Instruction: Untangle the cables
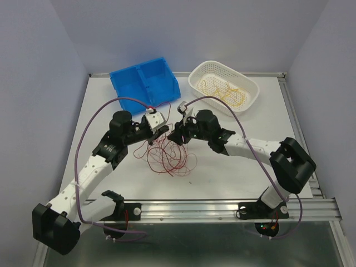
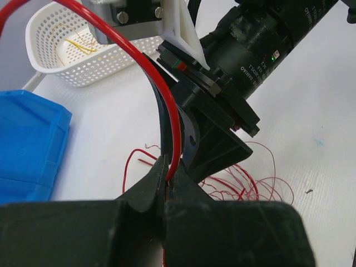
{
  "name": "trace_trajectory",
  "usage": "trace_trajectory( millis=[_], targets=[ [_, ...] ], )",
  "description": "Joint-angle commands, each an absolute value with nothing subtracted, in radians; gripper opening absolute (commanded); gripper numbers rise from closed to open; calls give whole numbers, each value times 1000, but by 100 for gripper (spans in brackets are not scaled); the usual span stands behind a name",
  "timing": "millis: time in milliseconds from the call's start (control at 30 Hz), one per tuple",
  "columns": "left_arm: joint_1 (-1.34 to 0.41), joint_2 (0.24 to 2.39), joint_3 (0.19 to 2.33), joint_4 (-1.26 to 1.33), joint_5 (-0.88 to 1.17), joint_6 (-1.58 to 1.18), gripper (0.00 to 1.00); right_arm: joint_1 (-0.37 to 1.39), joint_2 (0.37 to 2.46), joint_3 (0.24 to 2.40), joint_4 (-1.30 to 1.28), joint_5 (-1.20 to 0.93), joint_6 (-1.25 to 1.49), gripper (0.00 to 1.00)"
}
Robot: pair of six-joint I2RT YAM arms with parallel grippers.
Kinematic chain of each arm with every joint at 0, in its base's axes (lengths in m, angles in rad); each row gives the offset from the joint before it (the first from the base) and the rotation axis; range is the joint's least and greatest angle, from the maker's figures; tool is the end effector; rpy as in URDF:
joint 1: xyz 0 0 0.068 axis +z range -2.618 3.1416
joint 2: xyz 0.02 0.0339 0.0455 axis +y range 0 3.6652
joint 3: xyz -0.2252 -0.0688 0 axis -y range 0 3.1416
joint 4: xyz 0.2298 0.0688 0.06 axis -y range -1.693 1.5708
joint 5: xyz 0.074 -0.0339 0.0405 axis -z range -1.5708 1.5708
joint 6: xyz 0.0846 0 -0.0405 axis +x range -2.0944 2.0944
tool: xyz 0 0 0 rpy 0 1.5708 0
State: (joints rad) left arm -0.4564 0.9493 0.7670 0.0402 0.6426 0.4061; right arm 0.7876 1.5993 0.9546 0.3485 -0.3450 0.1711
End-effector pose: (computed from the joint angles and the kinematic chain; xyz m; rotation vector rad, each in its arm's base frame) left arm 0.2165 -0.1628 0.2939 1.1233 1.3010 -0.5855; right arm 0.2571 0.2987 0.2036 -0.8322 1.7836 0.9683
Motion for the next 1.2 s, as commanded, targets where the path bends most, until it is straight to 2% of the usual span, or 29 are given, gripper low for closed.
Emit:
trace_trajectory(
  millis=[0, 133, 400, 567, 867, 900, 1133, 1167],
  targets=[
    [-453, 919, 765, 86, 635, 397, 0, 807, 1614, 1034, 345, -360, 152, 47],
    [-439, 923, 758, 115, 580, 381, 0, 805, 1626, 1049, 328, -405, 153, 48],
    [-388, 911, 753, 132, 618, 373, 0, 805, 1664, 1072, 316, -514, 150, 52],
    [-384, 916, 752, 133, 633, 374, 0, 807, 1628, 1046, 330, -515, 147, 55],
    [-380, 882, 744, 133, 666, 367, 0, 805, 1700, 1088, 314, -514, 153, 58],
    [-380, 885, 745, 130, 673, 367, 0, 807, 1707, 1092, 316, -535, 153, 47],
    [-379, 911, 753, 129, 650, 371, 0, 807, 1663, 1082, 322, -522, 170, 0],
    [-377, 923, 753, 130, 640, 374, 0, 805, 1639, 1072, 325, -511, 169, 0]
  ],
)
